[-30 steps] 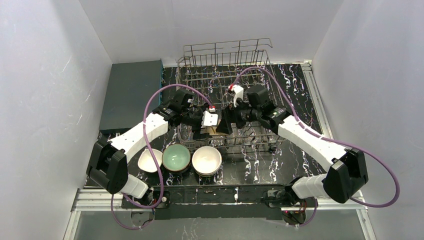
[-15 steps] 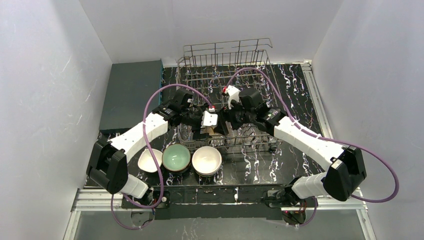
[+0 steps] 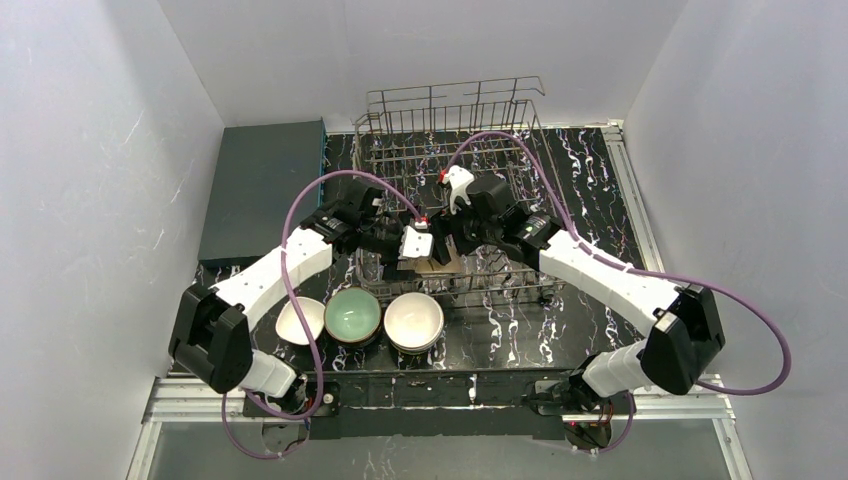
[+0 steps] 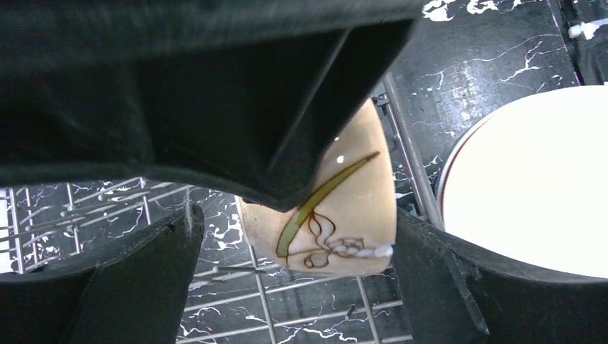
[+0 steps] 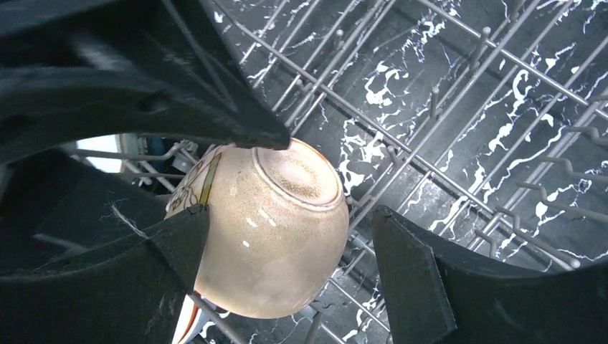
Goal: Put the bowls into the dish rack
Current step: Turn the bowl upside down on the dish rack.
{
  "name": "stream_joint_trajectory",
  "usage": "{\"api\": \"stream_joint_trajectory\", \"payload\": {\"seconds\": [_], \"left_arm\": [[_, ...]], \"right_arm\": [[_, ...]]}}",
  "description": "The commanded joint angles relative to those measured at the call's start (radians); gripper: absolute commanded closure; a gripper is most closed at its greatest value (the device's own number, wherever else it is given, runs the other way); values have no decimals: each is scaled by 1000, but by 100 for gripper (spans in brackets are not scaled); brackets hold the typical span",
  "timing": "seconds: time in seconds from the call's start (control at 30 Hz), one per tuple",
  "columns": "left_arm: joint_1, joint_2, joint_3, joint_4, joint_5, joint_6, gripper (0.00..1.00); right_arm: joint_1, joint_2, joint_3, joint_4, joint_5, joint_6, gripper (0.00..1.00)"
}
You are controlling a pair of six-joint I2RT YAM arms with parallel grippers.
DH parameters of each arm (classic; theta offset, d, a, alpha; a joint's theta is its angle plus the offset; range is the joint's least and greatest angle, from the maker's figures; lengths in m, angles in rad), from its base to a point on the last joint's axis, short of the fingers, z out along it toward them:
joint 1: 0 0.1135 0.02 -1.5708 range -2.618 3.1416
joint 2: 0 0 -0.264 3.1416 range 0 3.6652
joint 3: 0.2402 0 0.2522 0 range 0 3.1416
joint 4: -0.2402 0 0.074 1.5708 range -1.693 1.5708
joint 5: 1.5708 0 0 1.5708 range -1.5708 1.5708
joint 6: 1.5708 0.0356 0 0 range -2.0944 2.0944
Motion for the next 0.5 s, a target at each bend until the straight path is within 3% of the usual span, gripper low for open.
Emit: {"api": "stream_joint_trajectory", "payload": {"seconds": [0.0,0.3,0.47], "left_arm": [[-17,-108,32,-80,137,-19,4],[15,-178,-17,41,117,-77,3],[26,-201,-40,129,50,-138,2]], "right_arm": [[-8,50,11,-81,102,-17,10],[-10,58,21,-87,77,34,10],[-30,26,28,-71,-17,67,8]]}}
